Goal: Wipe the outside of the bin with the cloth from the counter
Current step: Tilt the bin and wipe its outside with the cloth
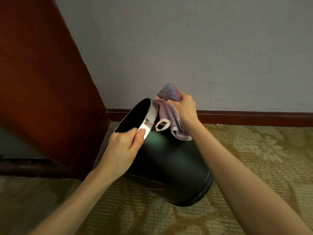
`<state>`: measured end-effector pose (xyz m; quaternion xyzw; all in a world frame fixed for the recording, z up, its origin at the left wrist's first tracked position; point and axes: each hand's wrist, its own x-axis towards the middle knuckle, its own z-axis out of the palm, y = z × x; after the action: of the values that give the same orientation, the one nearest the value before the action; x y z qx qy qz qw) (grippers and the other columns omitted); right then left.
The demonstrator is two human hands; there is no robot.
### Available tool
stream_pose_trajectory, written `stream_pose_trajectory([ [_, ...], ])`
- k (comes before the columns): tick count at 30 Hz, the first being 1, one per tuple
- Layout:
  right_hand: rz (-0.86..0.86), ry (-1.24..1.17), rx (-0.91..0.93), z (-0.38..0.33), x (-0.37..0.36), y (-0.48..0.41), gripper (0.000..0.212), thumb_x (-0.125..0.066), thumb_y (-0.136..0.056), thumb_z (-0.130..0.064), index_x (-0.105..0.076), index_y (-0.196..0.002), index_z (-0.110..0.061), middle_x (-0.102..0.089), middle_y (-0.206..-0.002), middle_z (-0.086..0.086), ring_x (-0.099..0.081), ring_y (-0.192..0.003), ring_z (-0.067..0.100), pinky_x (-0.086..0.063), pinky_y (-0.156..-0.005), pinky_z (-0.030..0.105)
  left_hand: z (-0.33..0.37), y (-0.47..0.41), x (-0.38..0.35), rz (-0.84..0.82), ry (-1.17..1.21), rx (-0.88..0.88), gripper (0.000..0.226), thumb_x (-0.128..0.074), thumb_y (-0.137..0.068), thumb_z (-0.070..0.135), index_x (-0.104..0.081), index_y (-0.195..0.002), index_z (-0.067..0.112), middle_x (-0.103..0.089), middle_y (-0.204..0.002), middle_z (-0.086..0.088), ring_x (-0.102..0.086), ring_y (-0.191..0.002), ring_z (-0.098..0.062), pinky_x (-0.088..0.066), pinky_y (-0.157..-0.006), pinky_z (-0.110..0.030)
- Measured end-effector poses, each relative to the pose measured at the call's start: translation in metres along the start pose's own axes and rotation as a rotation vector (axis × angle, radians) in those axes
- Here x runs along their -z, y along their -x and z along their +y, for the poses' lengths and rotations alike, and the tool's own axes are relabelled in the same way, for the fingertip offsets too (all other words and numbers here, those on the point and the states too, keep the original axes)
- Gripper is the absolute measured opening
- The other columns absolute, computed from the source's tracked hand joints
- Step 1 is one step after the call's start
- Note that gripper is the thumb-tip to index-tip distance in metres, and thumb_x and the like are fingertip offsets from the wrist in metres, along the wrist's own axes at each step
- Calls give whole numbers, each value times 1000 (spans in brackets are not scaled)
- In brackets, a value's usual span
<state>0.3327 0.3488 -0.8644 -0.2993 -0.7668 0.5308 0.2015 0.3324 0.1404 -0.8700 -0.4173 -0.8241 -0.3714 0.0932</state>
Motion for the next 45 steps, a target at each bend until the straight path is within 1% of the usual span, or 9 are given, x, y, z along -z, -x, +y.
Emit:
stream_pose_trajectory([
  [7,59,30,-120,70,26,-2,38,-67,-77,-38,-65,-105,-12,-71,-95,10,-66,-86,24,-49,-70,30,-14,-10,3,24,10,96,50,-41,-97,31,-45,-55,5,-41,-43,-8,-39,-38,-23,-26,-40,-32],
  [13,171,24,-181,109,52,17,26,-63,-81,-32,-62,-99,-12,-68,-95,9,-63,-82,23,-48,-67,31,1,-18,-4,-9,-9,76,49,-37,-97,33,-41,-53,11,-38,-44,-5,-37,-40,-16,-26,-43,-29],
  [19,395,-187,-313,136,63,58,26,-62,-78,-35,-61,-100,-21,-67,-97,6,-63,-85,23,-51,-81,38,34,-34,-25,-61,-91,37,49,-31,-95,38,-34,-52,15,-34,-46,0,-38,-44,-17,-20,-45,-32],
  [24,402,-404,-486,156,79,70,35,-68,-77,-33,-61,-108,-19,-68,-101,8,-66,-90,26,-52,-88,45,61,-58,-53,-144,-64,77,49,-33,-94,42,-29,-50,20,-36,-54,-3,-45,-60,-32,-29,-55,-37],
  [29,391,-559,-559,169,109,75,28,-72,-78,-21,-62,-102,-11,-69,-92,10,-67,-82,25,-52,-68,32,91,-68,-75,-226,-8,49,52,-41,-93,37,-32,-48,14,-36,-49,-3,-41,-50,-23,-21,-48,-34],
  [33,404,-633,-569,175,141,84,28,-74,-78,-15,-61,-102,-8,-69,-88,11,-68,-80,26,-55,-69,34,116,-53,-94,-313,-95,-48,45,-43,-94,37,-34,-53,20,-42,-58,-1,-51,-57,-23,-30,-51,-31],
  [36,452,-628,-525,183,167,94,23,-73,-78,-10,-65,-99,-3,-70,-81,9,-68,-70,20,-53,-56,27,127,-25,-107,-391,-139,-150,30,-44,-90,34,-41,-64,20,-52,-68,-4,-57,-66,-25,-44,-55,-36],
  [40,517,-570,-560,195,188,107,25,-73,-78,-13,-61,-99,-4,-67,-82,9,-65,-71,22,-50,-61,30,138,24,-126,-467,-251,-286,21,-37,-92,34,-47,-84,17,-60,-79,-7,-63,-73,-28,-53,-63,-40],
  [45,531,-563,-577,197,185,114,23,-73,-78,-14,-58,-94,-8,-65,-77,8,-64,-69,22,-49,-57,29,134,24,-123,-494,-175,-254,23,-39,-94,33,-47,-83,15,-57,-80,-5,-58,-75,-27,-50,-68,-45],
])
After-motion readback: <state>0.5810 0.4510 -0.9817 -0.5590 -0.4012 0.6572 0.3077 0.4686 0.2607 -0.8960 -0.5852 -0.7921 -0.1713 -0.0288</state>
